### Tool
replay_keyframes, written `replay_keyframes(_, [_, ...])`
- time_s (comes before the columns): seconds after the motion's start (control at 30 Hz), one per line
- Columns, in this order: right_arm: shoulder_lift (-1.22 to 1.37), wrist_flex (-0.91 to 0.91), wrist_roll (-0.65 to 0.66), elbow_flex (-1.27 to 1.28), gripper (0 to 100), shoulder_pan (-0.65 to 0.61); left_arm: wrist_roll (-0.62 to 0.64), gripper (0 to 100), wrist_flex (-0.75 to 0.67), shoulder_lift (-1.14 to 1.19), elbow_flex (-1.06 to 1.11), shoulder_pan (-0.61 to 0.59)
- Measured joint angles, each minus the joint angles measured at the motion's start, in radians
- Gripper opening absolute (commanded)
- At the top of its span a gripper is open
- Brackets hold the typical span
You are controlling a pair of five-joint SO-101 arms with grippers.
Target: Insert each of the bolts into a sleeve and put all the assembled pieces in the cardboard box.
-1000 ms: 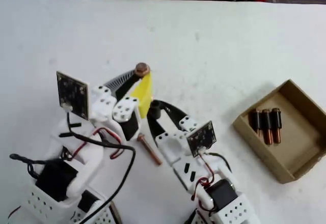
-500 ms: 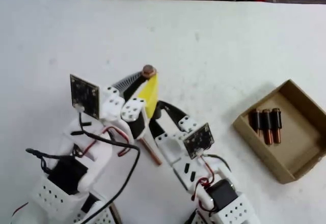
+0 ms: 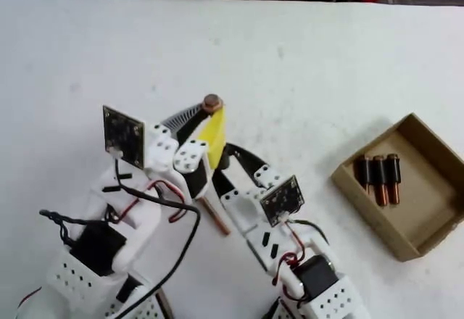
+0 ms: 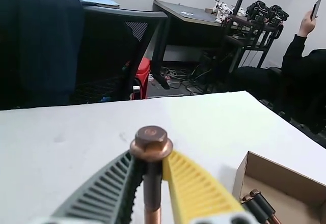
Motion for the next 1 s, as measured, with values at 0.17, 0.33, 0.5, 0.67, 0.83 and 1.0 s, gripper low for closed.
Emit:
replay_keyframes(0.17, [0.000, 0.000, 0.000, 0.000, 1.7, -0.002, 0.000, 2, 0.040, 0.000, 0.000, 0.000])
replay_keyframes(0.33, [0.000, 0.000, 0.000, 0.000, 1.7, -0.005, 0.000, 2, 0.066, 0.000, 0.000, 0.000])
replay_keyframes(0.5, [0.000, 0.000, 0.000, 0.000, 1.7, -0.005, 0.003, 2, 0.066, -0.003, 0.051, 0.003])
replay_keyframes(0.67, [0.002, 0.002, 0.000, 0.000, 1.7, -0.005, 0.003, 2, 0.066, -0.003, 0.109, 0.006])
replay_keyframes(0.83, [0.003, 0.002, 0.002, 0.000, 1.7, -0.005, 0.003, 2, 0.064, -0.025, 0.133, 0.006])
replay_keyframes(1.0, [0.003, 0.002, 0.002, 0.000, 1.7, -0.006, 0.003, 2, 0.103, -0.023, 0.133, 0.008])
